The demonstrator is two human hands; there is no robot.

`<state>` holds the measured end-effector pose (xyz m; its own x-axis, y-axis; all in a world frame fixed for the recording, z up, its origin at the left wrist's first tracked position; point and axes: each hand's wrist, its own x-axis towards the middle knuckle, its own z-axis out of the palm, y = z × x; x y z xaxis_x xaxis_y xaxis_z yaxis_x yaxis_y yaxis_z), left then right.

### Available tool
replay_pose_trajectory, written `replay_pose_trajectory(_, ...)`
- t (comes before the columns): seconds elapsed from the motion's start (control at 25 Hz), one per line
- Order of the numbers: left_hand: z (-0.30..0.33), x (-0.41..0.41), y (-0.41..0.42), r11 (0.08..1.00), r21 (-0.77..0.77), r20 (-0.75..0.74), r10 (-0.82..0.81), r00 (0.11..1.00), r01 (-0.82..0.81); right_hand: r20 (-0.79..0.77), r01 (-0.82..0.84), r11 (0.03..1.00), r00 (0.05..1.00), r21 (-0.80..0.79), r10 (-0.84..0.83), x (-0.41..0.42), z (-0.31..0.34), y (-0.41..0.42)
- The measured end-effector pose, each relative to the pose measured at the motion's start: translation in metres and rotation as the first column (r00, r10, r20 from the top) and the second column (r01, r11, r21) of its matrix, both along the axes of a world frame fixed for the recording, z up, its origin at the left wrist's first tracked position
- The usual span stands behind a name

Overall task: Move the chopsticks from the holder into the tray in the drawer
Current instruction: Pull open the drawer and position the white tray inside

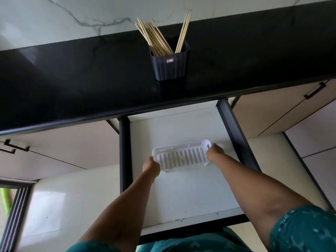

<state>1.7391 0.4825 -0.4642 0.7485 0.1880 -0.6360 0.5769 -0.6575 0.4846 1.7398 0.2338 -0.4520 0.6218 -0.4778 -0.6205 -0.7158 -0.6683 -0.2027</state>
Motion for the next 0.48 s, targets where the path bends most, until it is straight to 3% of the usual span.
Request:
replay_pose_trajectory(0.28, 0.009, 0.009, 0.001, 0.997, 0.048, -0.077, -0.053, 0.996, 0.057, -0.002, 0.018, 0.999, 1.0, -0.034, -0.018, 0.016, 0.008, 0.002)
replay_pose_trajectory(0.36, 0.017, 0.014, -0.003, 0.989, 0.116, 0.004, -0.087, 0.996, 0.086, 0.154, 0.064, 0.993, 0.987, -0.096, -0.049, 0.024, 0.021, 0.008)
replay_pose_trajectory(0.48, 0.047, 0.034, -0.02, 0.987, 0.127, 0.265, -0.132, 0.955, 0.101, 0.414, 0.02, 0.992, 0.91, -0.121, 0.032, 0.045, 0.051, 0.022)
